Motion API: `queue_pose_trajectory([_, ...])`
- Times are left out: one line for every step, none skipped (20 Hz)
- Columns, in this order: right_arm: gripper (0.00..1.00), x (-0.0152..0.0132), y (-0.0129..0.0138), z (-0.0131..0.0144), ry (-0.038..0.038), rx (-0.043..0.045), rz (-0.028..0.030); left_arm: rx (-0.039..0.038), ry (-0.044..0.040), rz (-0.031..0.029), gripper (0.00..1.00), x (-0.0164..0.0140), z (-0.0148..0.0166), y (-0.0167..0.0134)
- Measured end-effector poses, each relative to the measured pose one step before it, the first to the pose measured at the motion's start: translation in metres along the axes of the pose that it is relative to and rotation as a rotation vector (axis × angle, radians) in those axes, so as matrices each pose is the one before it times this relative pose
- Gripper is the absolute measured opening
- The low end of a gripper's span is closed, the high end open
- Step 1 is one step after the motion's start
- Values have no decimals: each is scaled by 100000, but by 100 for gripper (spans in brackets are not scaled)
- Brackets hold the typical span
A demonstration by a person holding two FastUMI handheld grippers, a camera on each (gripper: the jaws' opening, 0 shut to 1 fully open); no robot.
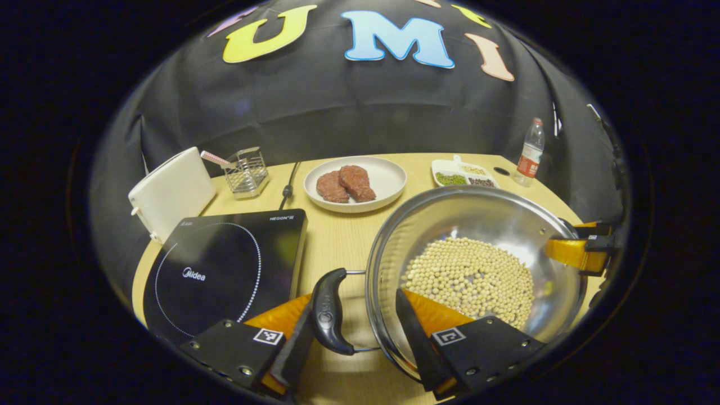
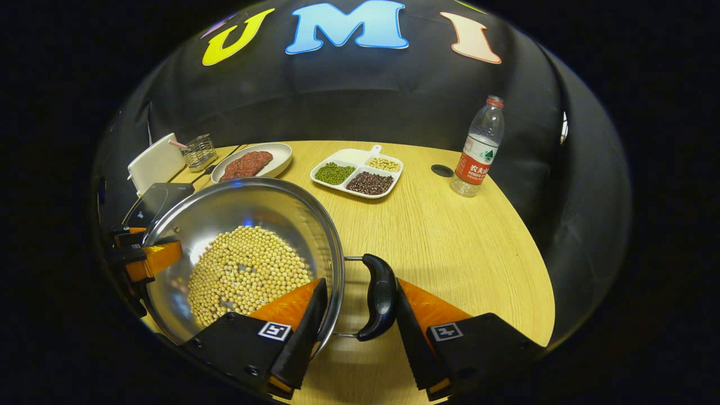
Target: First push the handle of the pot to place it horizontally, then grasp the pot with both hands and set it on the induction cooktop.
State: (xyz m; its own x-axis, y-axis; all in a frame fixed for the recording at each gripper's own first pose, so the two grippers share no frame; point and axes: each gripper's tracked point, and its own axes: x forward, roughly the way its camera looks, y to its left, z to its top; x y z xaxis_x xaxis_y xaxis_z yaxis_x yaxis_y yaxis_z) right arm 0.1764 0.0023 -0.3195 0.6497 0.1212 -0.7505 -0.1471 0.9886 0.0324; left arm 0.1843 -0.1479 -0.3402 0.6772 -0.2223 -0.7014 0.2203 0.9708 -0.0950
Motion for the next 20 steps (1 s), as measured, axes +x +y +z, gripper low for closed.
queue_pose_trajectory([72,-153,-42,69,87,1106,320,-836,-174,60,74,-132,125,60])
queue_pose_trajectory([70,73,79,62,78,1757,569,-199,385,307,70,0,-104,11])
queue_pose_trajectory([64,-113,41,-20,138,1746,483,151,434,433,69,-59,27,-19])
queue_pose_trajectory([65,-107,61,84,644,1411,782,-201,132,495,69,-34,-58,48])
queue_pose_trajectory([55,968,93,-107,482,1186,1106,-998,222,535,68,-3,86,102])
queue_pose_trajectory([55,-1056,114,7,645,847,302,-1622,485,318,66,23,-126,49])
queue_pose_trajectory([49,248,19,62,-134,1671,5,-1699,331,92,64,-59,138,-33])
queue_pose_trajectory([48,-175,126,-147,474,369,-43,-1058,-560,-181,63,-62,248,-52])
queue_pose_trajectory([46,11,-95,168,-285,-744,79,-300,-23,0,57,54,137,-5])
queue_pose_trajectory([46,70,96,-15,401,188,-218,-96,-110,322,59,-73,-81,14])
queue_pose_trajectory([46,-89,-9,-41,171,208,-271,336,105,216,59,-61,66,34])
queue_pose_trajectory([43,-199,34,-159,808,-305,-220,20,199,166,59,-52,-19,47])
queue_pose_trajectory([46,-190,39,-128,321,-406,-401,-574,462,-301,56,-58,-5,43])
queue_pose_trajectory([46,-256,77,126,-265,95,-205,-681,-189,-93,56,-242,157,79])
queue_pose_trajectory([43,-362,76,165,-796,477,-426,-81,-671,-203,59,-300,311,54])
queue_pose_trajectory([46,-482,171,187,-507,646,-428,171,-1041,-24,59,-388,458,126])
queue_pose_trajectory([46,-573,222,190,-739,808,-418,196,-513,-341,56,-310,417,145])
queue_pose_trajectory([43,-516,304,151,-399,814,-531,-114,-692,-519,59,-380,371,322])
queue_pose_trajectory([46,-540,348,62,-197,688,-305,247,-345,-426,59,-370,481,297])
queue_pose_trajectory([46,-472,481,178,-371,513,-256,509,-400,-380,59,-478,386,417])
